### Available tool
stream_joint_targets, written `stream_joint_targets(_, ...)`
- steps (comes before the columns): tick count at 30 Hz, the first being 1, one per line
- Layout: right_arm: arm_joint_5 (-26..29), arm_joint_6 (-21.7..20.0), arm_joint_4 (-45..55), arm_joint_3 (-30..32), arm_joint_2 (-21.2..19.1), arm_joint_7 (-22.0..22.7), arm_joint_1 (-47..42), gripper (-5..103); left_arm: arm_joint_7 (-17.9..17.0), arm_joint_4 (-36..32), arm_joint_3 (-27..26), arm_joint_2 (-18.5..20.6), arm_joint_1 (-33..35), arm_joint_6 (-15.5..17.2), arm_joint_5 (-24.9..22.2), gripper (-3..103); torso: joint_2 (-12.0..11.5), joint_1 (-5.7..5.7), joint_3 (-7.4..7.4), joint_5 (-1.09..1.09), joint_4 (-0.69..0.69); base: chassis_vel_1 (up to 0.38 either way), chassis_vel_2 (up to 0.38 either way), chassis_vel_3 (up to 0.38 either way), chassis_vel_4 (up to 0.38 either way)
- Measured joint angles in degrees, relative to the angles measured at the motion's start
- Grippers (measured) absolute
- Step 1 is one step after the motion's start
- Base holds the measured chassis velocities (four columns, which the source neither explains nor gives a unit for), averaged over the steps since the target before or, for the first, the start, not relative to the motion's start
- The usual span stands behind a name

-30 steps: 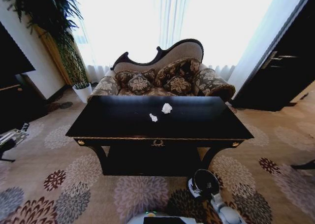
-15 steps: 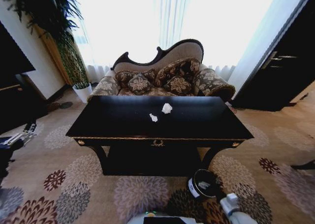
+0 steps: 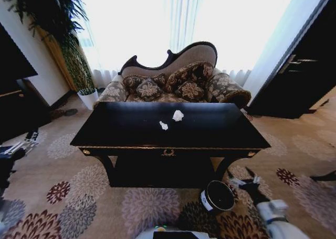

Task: Move to the front of the table and place the trash on the table into the trash bin.

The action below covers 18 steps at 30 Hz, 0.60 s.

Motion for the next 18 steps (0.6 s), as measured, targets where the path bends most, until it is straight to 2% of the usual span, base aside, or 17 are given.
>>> stream_joint_targets(3,3.4,-0.9,4.3,2.4,-1.5,0.6,0.8,100,0.0,0.0,0.4,-0.4,-0.2,0.0,0.4,100,0.0,0.00,0.00,0.01,-0.01,0.000,0.000,0.000,0.000)
stream_joint_targets(6,4.2,-1.3,6.0,2.5,-2.5,1.6,1.5,100,0.0,-0.1,0.5,-0.4,-0.2,0.0,0.4,100,0.0,0.00,0.00,0.00,0.00,0.000,0.000,0.000,0.000)
stream_joint_targets(10,5.0,-2.0,8.4,-0.5,-5.1,4.6,3.0,100,0.0,0.0,0.2,-0.3,-0.1,0.0,0.4,100,0.0,0.00,0.00,0.00,0.00,0.000,0.000,0.000,0.000)
stream_joint_targets(14,7.0,-5.0,10.8,-5.1,-9.6,8.4,6.5,100,0.0,0.2,-1.3,0.1,0.8,-0.1,0.0,100,0.0,0.00,0.01,0.01,0.01,0.000,0.000,0.000,0.000)
stream_joint_targets(16,7.4,-5.4,11.0,-5.7,-10.3,8.9,7.2,100,0.0,0.2,-1.6,0.2,1.0,-0.1,-0.1,100,0.0,0.00,0.01,0.01,0.01,0.000,0.000,0.000,0.000)
stream_joint_targets(18,9.3,-6.1,11.8,-8.8,-13.7,12.6,9.6,100,0.1,0.5,-2.1,0.9,1.3,-0.1,-0.3,100,0.0,0.00,0.01,0.00,0.02,0.000,0.000,0.000,0.000)
